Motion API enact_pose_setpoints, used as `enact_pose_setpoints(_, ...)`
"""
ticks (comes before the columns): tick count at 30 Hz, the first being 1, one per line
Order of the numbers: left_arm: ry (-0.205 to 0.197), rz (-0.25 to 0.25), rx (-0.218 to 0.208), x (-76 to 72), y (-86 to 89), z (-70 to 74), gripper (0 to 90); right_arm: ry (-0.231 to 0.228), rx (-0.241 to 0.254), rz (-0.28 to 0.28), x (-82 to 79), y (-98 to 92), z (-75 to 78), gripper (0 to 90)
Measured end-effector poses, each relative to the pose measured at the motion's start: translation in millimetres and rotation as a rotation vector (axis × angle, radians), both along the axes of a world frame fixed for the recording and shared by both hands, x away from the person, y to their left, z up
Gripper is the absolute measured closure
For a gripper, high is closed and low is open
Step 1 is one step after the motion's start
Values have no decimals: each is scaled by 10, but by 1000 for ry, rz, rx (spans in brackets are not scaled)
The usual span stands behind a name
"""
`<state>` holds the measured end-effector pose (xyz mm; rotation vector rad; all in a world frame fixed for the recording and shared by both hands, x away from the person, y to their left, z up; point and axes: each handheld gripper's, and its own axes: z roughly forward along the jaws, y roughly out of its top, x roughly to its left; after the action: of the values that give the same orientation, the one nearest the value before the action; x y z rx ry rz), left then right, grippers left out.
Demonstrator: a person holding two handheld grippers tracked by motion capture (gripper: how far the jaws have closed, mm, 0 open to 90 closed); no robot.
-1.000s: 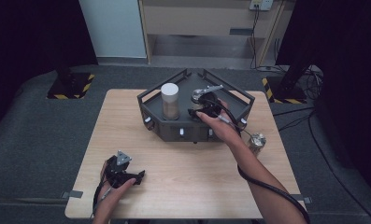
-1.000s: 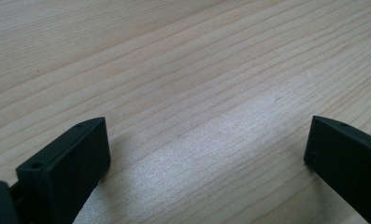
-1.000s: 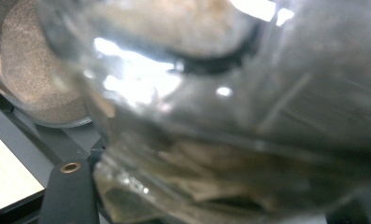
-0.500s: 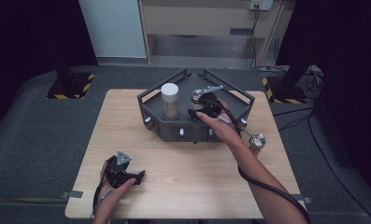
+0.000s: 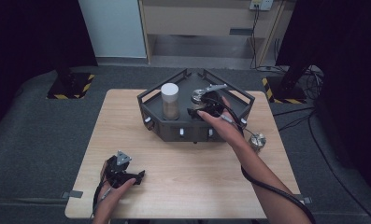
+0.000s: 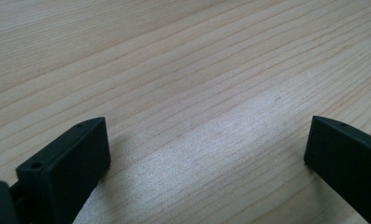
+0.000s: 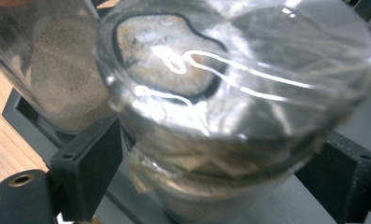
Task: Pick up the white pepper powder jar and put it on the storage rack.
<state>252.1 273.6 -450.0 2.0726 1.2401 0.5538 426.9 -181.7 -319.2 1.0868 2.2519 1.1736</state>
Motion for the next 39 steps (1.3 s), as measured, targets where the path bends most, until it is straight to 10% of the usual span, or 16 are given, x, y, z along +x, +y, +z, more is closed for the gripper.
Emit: enact_pose_setpoints(39,0,0,0,1,1,0,0,-63,26,58,-443,-458,169,56)
